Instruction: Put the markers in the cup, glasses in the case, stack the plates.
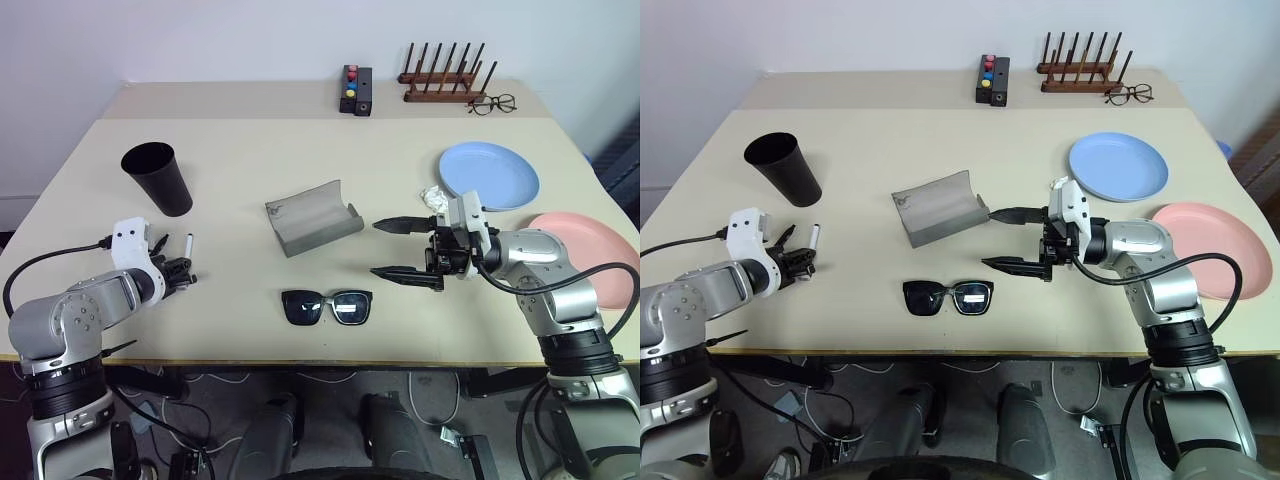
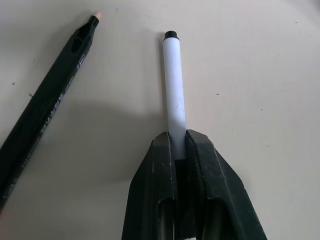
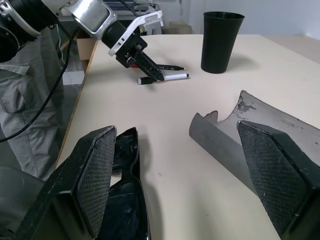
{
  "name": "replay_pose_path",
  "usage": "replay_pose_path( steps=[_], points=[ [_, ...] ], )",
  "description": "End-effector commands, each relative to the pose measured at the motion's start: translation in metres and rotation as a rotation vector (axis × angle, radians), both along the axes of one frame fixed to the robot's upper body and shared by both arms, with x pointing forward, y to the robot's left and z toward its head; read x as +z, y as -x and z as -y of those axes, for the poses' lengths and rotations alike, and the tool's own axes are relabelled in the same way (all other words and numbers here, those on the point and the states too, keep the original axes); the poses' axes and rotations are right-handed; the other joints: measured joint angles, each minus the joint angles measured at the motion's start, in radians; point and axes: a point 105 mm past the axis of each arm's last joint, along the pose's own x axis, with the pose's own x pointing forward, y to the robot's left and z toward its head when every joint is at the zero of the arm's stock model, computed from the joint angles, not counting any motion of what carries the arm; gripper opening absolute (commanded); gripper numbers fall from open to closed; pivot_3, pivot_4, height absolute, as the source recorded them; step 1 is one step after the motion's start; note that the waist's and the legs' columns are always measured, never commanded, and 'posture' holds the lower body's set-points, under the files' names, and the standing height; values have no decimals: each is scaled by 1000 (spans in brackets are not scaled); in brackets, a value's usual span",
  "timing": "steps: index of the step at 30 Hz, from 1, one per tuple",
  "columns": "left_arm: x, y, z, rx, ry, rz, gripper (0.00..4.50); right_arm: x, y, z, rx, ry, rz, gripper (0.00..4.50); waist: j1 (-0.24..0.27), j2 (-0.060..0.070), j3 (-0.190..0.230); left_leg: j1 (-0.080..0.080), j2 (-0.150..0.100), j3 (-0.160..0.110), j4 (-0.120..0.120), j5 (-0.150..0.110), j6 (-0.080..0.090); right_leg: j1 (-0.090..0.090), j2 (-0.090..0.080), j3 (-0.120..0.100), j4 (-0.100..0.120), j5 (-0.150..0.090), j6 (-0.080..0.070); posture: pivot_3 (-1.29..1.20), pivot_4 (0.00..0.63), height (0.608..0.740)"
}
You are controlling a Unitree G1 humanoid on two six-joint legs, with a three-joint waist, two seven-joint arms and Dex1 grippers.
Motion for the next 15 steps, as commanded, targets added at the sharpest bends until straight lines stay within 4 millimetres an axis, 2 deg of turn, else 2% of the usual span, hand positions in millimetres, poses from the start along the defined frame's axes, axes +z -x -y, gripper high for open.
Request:
replay_pose_path(
  steps=[1, 5, 8, 10, 12, 15],
  points=[
    [38, -12, 20, -69, -26, 231, 67, 13, -3, -1, -3, -17, 49, 3938, 2, -2, 1, 0, 0, 0, 0, 0, 0, 0, 0, 0, 0, 0, 0, 0, 150, 740],
    [65, -7, 66, -270, 39, 353, 67, 16, -5, -1, -10, -19, 58, 3938, 0, -3, 2, -2, 0, 0, 0, 0, -1, -2, 0, 0, 0, 0, 0, 0, 150, 740],
    [86, -5, 86, -365, 20, 476, 67, 20, -7, -1, -19, -25, 71, 3938, -2, -3, 2, -2, 0, 0, 0, 0, -1, -2, 0, 0, 0, 0, -1, 0, 150, 740],
    [105, -11, 83, -301, -23, 628, 67, 22, -10, 0, -28, -29, 82, 3938, -3, -3, 2, -2, 0, 0, 0, 0, -1, -2, 0, 0, 0, -2, -3, 0, 150, 740],
    [122, -25, 71, -191, -97, 748, 67, 26, -13, 0, -43, -41, 102, 3938, -2, -3, 2, -2, 0, 0, 0, 1, -1, -2, 0, 0, 0, -2, -3, 0, 150, 740],
    [141, -36, 62, -161, -110, 868, 67, 30, -19, -3, -55, -57, 117, 3938, -1, -3, 2, -2, 0, 0, 0, 1, -1, -2, 1, 0, 0, -2, -4, 0, 150, 740]
  ],
)
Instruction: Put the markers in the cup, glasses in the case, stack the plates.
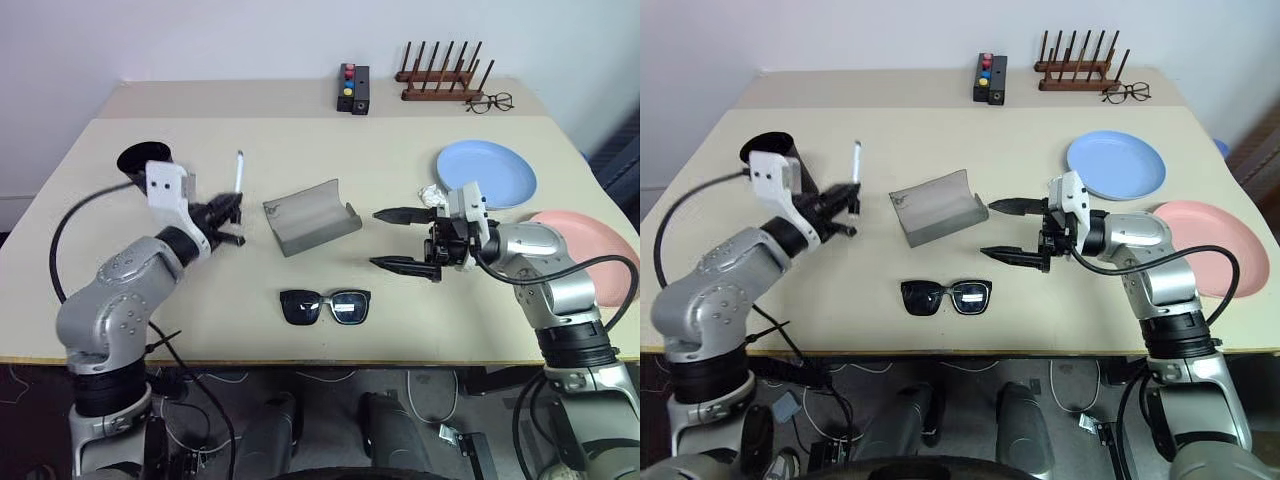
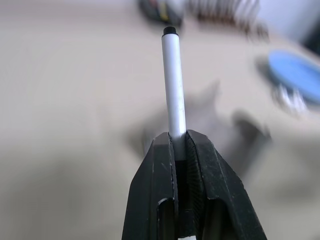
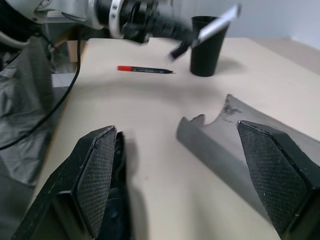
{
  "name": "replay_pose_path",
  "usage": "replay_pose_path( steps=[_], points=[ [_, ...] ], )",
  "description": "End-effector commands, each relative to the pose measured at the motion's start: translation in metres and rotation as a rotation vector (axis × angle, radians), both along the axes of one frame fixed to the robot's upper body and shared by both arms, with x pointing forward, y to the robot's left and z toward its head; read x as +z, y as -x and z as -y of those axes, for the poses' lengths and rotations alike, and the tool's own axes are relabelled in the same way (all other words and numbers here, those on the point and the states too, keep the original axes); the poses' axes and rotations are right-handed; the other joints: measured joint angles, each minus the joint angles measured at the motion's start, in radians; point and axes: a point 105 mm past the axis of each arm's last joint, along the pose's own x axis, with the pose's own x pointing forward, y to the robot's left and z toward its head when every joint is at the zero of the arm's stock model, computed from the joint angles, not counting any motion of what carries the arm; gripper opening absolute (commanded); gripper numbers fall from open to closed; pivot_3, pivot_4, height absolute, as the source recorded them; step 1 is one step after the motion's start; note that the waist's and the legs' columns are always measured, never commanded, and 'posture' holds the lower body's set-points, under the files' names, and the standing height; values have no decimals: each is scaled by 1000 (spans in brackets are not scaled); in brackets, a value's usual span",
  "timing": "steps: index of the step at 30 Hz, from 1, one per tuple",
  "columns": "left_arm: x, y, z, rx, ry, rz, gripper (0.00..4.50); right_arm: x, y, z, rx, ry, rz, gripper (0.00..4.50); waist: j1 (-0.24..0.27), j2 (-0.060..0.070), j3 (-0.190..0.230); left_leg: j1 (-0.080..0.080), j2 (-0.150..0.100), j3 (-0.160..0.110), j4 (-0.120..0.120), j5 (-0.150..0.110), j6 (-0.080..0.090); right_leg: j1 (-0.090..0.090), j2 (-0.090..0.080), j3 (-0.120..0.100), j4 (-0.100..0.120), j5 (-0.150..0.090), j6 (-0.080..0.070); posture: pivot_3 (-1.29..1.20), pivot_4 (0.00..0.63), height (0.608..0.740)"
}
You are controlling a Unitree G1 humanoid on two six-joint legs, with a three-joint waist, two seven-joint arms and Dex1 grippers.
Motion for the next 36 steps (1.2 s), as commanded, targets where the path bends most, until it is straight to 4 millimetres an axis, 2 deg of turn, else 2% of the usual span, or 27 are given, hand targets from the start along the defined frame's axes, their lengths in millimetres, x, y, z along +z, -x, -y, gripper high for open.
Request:
replay_pose_path(
  steps=[1, 3, 6, 12, 17, 21, 27, 36],
  points=[
    [33, -8, -15, 35, 12, 200, 67, 19, -7, -2, -16, -37, 74, 3938, 1, 0, 0, 0, 0, 0, 0, 0, 0, 0, 0, 0, 0, 0, 0, 0, 150, 740],
    [45, -19, -38, 153, 45, 268, 67, 21, -10, -5, -10, -60, 75, 3938, 0, 0, 0, 0, 0, 0, 0, 1, 2, 0, 0, 0, -1, 0, 0, 0, 150, 740],
    [49, -31, -68, 360, -8, 319, 67, 24, -16, -10, -11, -93, 80, 3938, -1, 0, 0, 0, 0, 0, 0, 2, 3, 0, 0, 0, 0, 2, 4, 0, 150, 740],
    [61, -35, -92, 505, -65, 470, 67, 30, -28, -14, -25, -148, 82, 3938, 0, 0, 0, 0, -1, 0, 0, 2, 3, 0, 0, 0, 0, 2, 5, 0, 150, 740],
    [75, -35, -98, 535, -87, 568, 67, 27, -48, -13, -137, -136, 76, 3938, 0, -1, 0, 0, -1, 0, 0, 2, 3, 0, 0, 0, 1, 3, 6, 0, 150, 740],
    [77, -35, -98, 551, -102, 602, 67, 24, -63, -9, -247, -127, 53, 3938, -2, -1, 0, 0, -2, 0, 0, 2, 3, -1, 0, 0, 2, 3, 6, 0, 150, 740],
    [72, -31, -103, 542, -83, 611, 67, 36, -56, -18, -210, -232, 38, 3938, -4, -1, 0, 0, -2, 0, 0, 2, 3, -2, 0, 0, 3, 3, 6, 0, 150, 740],
    [64, -31, -122, 612, -70, 581, 67, 56, -33, -35, -60, -359, 56, 3938, -4, -1, 0, 0, -2, -1, 0, 2, 3, -2, 0, 0, 4, 3, 6, 0, 150, 740]
  ],
)
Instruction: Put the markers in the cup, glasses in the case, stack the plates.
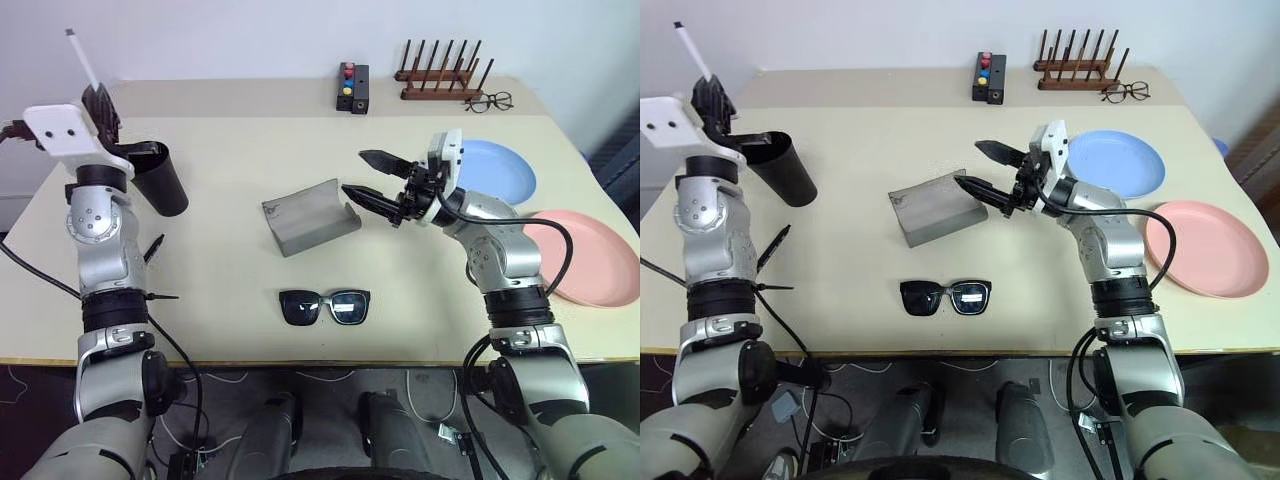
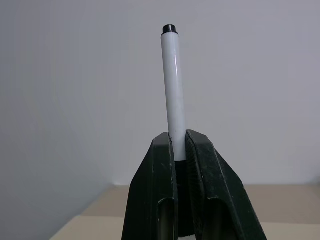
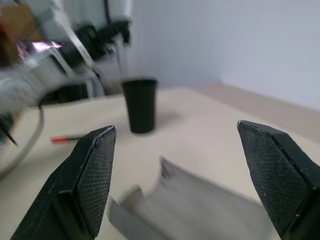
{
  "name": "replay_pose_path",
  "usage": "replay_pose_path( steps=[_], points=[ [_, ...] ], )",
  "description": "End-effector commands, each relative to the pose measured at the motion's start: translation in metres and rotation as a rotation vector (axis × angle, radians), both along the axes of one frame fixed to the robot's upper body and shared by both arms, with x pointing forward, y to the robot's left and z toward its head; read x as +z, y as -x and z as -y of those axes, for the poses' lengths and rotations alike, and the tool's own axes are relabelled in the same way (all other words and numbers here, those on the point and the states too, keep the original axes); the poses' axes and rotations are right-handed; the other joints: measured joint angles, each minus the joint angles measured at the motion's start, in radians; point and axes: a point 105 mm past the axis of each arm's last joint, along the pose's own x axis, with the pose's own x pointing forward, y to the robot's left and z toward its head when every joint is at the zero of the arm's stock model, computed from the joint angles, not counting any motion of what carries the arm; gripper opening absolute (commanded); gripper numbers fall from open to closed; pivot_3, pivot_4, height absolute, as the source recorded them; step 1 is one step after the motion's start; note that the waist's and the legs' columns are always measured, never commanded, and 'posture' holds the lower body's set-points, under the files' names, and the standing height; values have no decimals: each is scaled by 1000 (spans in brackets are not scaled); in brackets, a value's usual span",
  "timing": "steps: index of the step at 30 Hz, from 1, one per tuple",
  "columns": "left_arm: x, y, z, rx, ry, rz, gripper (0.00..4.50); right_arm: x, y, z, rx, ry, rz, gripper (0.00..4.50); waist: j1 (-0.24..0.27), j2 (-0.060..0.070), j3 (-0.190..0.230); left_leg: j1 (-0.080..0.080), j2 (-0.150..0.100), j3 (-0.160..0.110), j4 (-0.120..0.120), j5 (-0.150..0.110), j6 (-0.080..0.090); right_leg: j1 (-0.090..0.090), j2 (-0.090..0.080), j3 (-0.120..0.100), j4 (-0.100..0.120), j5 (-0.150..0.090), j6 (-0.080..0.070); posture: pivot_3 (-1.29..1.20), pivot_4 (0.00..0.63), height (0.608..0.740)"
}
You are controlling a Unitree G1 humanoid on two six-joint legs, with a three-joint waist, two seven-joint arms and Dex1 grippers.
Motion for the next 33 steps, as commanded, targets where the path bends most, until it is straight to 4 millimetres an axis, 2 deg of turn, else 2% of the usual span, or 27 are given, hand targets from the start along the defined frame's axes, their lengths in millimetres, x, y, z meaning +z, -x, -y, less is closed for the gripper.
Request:
replay_pose_path(
  steps=[1, 12, 17, 27, 33],
  points=[
    [10, 6, -12, 56, -3, 38, 67, 19, 12, -2, 50, -51, 71, 3938, 2, 0, 0, 0, 0, 0, 0, 0, 0, 0, 0, 0, 0, 0, 0, 0, 150, 740],
    [-15, 0, -17, 83, -5, -16, 67, 18, 13, -6, 57, -49, 81, 3938, 1, 0, 0, 0, 0, 0, 0, 0, 0, 0, 0, 0, 0, 0, 0, 0, 150, 740],
    [-27, -12, -12, 84, -2, -51, 67, 17, 12, -5, 60, -44, 79, 3938, 1, 0, 0, 0, 0, 0, 0, 0, 0, 0, 0, 0, 1, 0, 0, 0, 150, 740],
    [-31, -34, 9, 27, 24, -70, 67, 17, 13, -3, 57, -40, 82, 3938, 0, 0, 0, 0, -1, -1, 0, 0, 0, 0, 0, 0, 1, 0, 1, 0, 150, 740],
    [-36, -34, 10, 15, 27, -74, 67, 17, 15, -2, 54, -40, 83, 3938, -1, 0, 0, 0, -1, 0, 0, 0, 0, 0, 0, 0, 1, 0, 1, 0, 150, 740]
  ],
)
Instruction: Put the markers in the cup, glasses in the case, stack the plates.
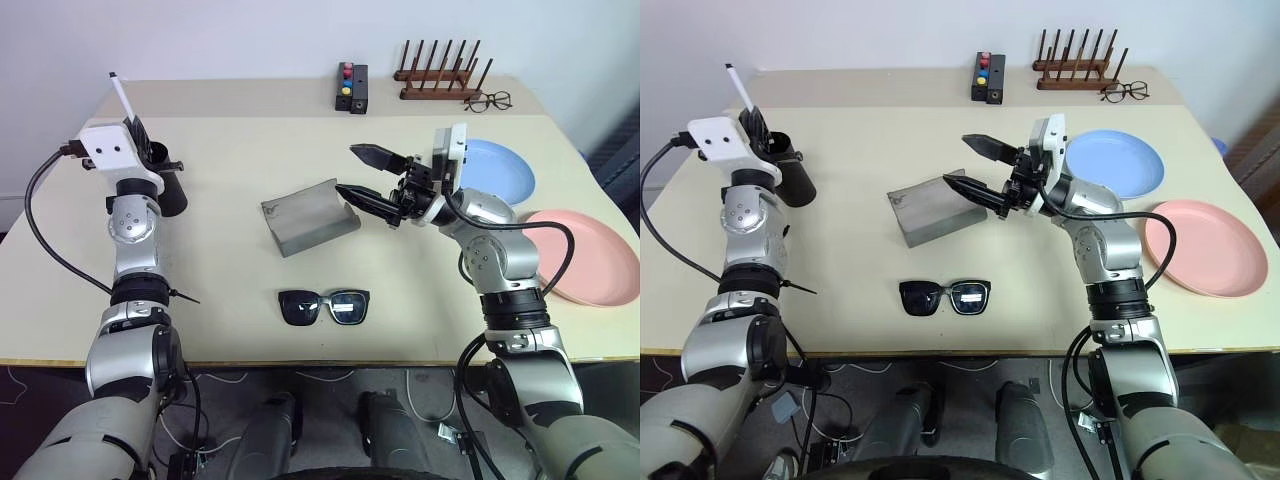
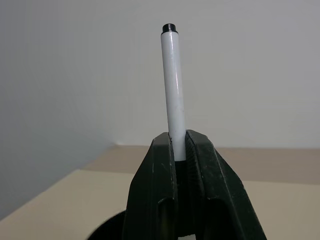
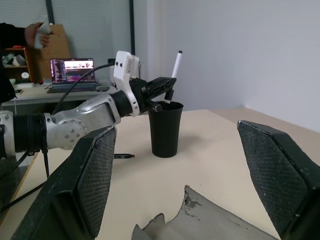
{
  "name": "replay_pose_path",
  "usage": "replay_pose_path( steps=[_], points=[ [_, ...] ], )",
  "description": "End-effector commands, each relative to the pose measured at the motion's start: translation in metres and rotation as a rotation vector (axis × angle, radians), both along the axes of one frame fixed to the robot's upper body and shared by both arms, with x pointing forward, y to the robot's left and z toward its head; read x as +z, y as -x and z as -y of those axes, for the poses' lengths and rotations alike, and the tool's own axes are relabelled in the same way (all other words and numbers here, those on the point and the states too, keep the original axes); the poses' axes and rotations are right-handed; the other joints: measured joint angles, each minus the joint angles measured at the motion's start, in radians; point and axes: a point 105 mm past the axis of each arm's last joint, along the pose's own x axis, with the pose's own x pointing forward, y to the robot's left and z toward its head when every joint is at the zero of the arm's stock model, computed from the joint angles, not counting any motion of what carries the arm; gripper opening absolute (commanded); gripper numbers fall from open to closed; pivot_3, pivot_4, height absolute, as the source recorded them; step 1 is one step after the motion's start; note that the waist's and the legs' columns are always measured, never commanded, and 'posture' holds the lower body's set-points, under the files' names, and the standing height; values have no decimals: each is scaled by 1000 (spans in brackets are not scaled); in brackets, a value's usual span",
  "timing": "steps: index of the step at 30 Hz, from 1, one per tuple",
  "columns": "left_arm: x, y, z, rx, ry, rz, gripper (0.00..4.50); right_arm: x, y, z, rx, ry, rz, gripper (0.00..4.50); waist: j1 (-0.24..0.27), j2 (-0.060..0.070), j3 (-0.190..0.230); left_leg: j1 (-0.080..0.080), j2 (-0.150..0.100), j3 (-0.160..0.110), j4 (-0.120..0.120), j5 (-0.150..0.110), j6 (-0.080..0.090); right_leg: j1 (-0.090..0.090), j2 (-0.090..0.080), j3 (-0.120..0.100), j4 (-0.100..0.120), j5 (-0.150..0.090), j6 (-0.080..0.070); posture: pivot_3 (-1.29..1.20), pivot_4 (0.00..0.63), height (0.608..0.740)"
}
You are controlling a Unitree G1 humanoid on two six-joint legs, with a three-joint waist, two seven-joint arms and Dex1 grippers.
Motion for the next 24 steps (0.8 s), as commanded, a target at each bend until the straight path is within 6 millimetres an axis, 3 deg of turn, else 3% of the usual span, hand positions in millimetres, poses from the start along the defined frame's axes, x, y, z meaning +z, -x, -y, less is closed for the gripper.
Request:
replay_pose_path(
  steps=[1, 7, 10, 17, 21, 24],
  points=[
    [11, 4, -3, 7, -16, 50, 67, 11, 5, 3, -2, -22, 50, 3938, 2, 0, 0, 0, 0, 0, 0, 0, 0, 0, 0, 0, 0, 0, 0, 0, 150, 740],
    [5, 5, -2, 1, -18, 40, 67, 10, 5, 3, -3, -21, 47, 3938, 2, 0, 0, 0, 0, 0, 0, 0, 0, 0, 0, 0, 0, 0, 0, 0, 150, 740],
    [6, 6, 1, -29, -27, 52, 1089, 10, 5, 3, -3, -19, 46, 3938, 3, 0, 0, 0, 0, 0, 0, 0, 0, 0, 0, 0, 0, 0, 0, 0, 150, 740],
    [16, 15, 5, -83, -6, 122, 4457, 8, 4, 5, -6, -12, 39, 3938, 2, 0, 0, 0, 0, 0, 0, 0, 0, 0, 0, 0, 0, 0, 0, 0, 150, 740],
    [33, 24, 18, -183, 23, 183, 4457, 8, 4, 8, -16, -10, 37, 3938, 2, 0, 0, 0, 0, 0, 0, 0, 0, 0, 0, 0, 0, 0, 0, 0, 150, 740],
    [44, 33, 44, -448, 109, 147, 4457, 7, 4, 12, -25, 0, 35, 3938, 0, 0, 0, 0, 0, 0, 0, 0, 0, 0, 0, 0, 0, 0, 0, 0, 150, 740]
  ],
)
